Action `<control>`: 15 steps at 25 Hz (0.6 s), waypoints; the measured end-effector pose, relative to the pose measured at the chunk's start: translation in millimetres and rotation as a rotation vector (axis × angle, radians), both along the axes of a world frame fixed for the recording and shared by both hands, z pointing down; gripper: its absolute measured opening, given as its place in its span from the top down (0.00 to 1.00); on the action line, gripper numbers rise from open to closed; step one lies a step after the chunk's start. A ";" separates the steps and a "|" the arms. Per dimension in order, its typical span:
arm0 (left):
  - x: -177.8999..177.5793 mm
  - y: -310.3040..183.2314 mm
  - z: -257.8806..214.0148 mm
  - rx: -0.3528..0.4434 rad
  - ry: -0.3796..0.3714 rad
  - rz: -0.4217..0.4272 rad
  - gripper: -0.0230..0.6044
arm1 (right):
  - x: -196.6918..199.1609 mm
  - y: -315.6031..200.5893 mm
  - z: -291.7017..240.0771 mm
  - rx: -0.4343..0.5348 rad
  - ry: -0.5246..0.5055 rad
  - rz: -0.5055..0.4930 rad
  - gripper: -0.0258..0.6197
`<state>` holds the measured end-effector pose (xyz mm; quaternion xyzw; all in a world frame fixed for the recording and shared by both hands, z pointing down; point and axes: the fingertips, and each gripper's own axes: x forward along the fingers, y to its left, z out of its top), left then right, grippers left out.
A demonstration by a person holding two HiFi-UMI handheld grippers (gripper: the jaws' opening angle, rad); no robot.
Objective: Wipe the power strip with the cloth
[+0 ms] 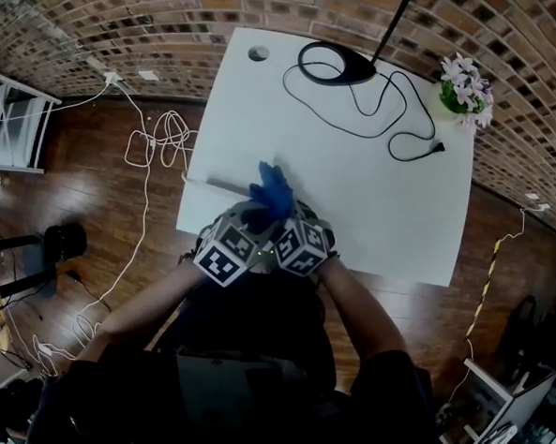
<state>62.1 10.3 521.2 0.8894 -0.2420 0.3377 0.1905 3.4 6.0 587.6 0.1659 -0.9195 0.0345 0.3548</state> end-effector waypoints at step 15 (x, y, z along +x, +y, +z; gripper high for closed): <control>-6.1 -1.7 0.3 0.039 0.000 0.011 0.83 | -0.3 -1.7 -1.9 0.023 -0.009 0.008 0.72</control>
